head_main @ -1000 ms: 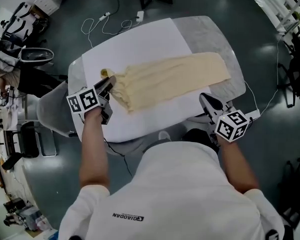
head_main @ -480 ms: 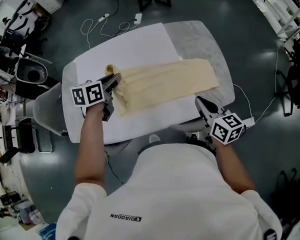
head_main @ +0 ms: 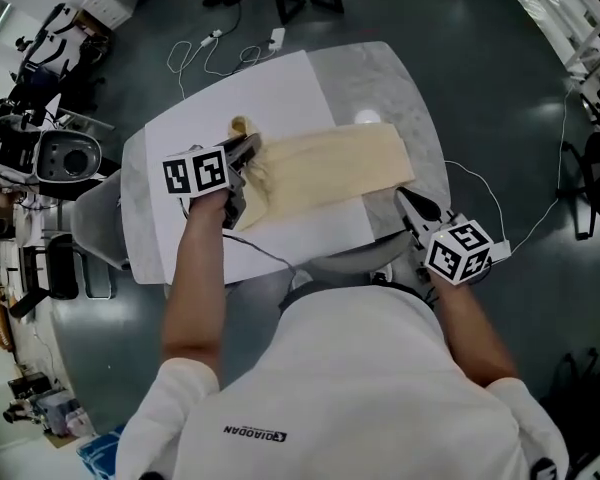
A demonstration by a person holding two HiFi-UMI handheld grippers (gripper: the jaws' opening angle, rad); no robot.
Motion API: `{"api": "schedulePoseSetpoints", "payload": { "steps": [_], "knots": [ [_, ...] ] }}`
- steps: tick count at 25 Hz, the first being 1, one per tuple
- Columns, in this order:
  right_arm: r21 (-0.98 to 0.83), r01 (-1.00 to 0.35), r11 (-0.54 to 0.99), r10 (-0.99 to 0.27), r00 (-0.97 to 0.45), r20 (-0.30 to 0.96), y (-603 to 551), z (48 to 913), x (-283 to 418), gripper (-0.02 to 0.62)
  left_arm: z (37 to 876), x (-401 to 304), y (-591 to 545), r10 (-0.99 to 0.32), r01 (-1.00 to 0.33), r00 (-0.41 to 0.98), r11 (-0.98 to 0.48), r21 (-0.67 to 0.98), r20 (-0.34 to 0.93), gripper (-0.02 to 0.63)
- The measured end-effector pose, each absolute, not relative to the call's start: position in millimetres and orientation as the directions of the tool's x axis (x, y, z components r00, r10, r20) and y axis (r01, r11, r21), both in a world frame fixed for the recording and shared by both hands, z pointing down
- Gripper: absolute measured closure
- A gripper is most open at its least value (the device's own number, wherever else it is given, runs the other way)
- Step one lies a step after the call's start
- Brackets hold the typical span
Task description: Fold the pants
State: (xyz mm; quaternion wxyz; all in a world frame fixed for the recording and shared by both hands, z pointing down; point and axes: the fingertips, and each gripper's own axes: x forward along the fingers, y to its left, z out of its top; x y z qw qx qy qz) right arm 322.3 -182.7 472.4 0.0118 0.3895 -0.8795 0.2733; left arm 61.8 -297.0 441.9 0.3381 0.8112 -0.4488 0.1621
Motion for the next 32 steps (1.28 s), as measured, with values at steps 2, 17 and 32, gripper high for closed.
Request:
{"api": "schedulePoseSetpoints", "payload": {
  "steps": [2, 17, 32],
  "knots": [
    [-0.479, -0.689, 0.544, -0.678, -0.697, 0.234, -186.8, 476.1, 339.9, 0.574, 441.1, 90.4, -303.3, -0.607, -0.833, 0.552, -0.388, 0.393, 0.572, 0.540],
    [-0.525, -0.726, 0.443, -0.737, -0.629, 0.248, -192.3, 504.7, 425.0, 0.574, 516.5, 279.9, -324.6, -0.389, -0.765, 0.608, -0.519, 0.380, 0.692, 0.540],
    [-0.536, -0.771, 0.344, -0.785, -0.550, 0.287, -167.6, 534.2, 486.6, 0.574, 625.0, 358.9, -341.3, -0.287, -0.797, 0.532, -0.489, 0.356, 0.797, 0.535]
  ]
}}
